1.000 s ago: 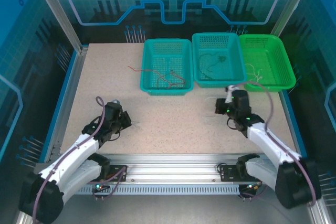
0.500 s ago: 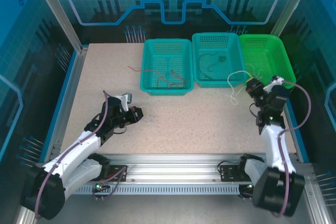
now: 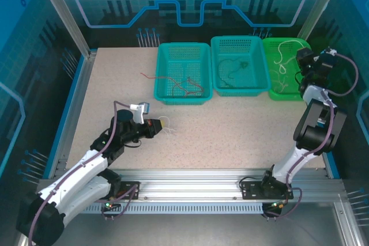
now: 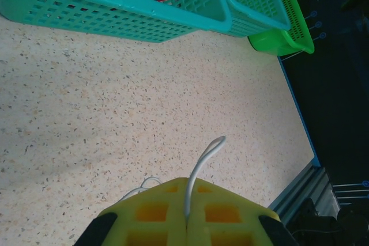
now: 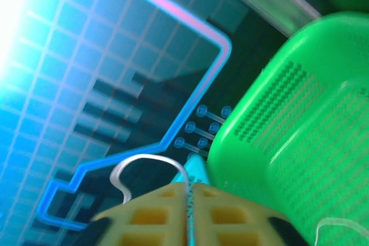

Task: Untangle the cables

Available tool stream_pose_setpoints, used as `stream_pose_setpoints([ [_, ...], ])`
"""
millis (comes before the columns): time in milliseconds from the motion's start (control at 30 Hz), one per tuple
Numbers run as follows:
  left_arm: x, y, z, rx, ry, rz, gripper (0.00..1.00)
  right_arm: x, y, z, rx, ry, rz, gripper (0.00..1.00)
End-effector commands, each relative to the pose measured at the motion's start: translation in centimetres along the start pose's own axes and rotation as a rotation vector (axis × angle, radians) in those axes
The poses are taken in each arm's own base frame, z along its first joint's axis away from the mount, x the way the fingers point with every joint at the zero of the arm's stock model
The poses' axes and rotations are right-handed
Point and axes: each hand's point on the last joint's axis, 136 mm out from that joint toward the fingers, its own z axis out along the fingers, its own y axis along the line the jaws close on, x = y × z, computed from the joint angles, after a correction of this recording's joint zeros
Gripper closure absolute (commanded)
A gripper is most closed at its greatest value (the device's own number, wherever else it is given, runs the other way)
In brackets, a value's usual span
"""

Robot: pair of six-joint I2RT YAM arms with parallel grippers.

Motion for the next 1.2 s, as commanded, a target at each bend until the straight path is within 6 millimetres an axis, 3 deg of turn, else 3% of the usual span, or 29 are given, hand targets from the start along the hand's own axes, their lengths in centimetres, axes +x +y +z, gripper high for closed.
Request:
stream_pose_setpoints([
  [0,-0.5,-0.6,-0.2,0.015,-0.033,0.025,1.0,-1.4,-1.0,1.0,0.11,-0.056,-0.165,0.5],
  [67,-0.7,-0.9,-0.2,0.02,-0.039,0.03,1.0,-1.1,-1.4,1.1,0.144,-0.024,-0.195,0.41],
  [233,-1.3,-1.9,-0.1,0.052,-0.045,0.053,1.0,0.6,-0.1,-0.5,0.107,0.049,-0.279,0.4],
  [333,-1.8,-2.9,0.1,0.092,-0.052,0.066,1.0,2.4,2.1,-3.2,0.027,0.093,-0.297,0.41],
  [433,-2.5,-4.2,0.3,0.141,-0.066,0.075,1.0,5.2,4.7,-7.2,-0.036,0.133,-0.351,0.41],
  [567,-3.2,-6.0,1.0,0.203,-0.065,0.096,1.0,10.8,7.4,-12.7,-0.11,0.261,-0.423,0.42],
  [900,-4.5,-9.2,3.0,0.283,-0.04,0.118,1.0,28.1,15.2,-26.4,-0.525,0.755,-0.565,0.43],
  [1067,-4.4,-10.5,4.2,0.318,-0.012,0.129,1.0,34.3,17.0,-30.6,-0.672,0.931,-0.607,0.42],
  [1167,-4.3,-11.3,4.6,0.337,-0.003,0.137,1.0,37.4,17.0,-31.5,-0.701,1.022,-0.594,0.41],
])
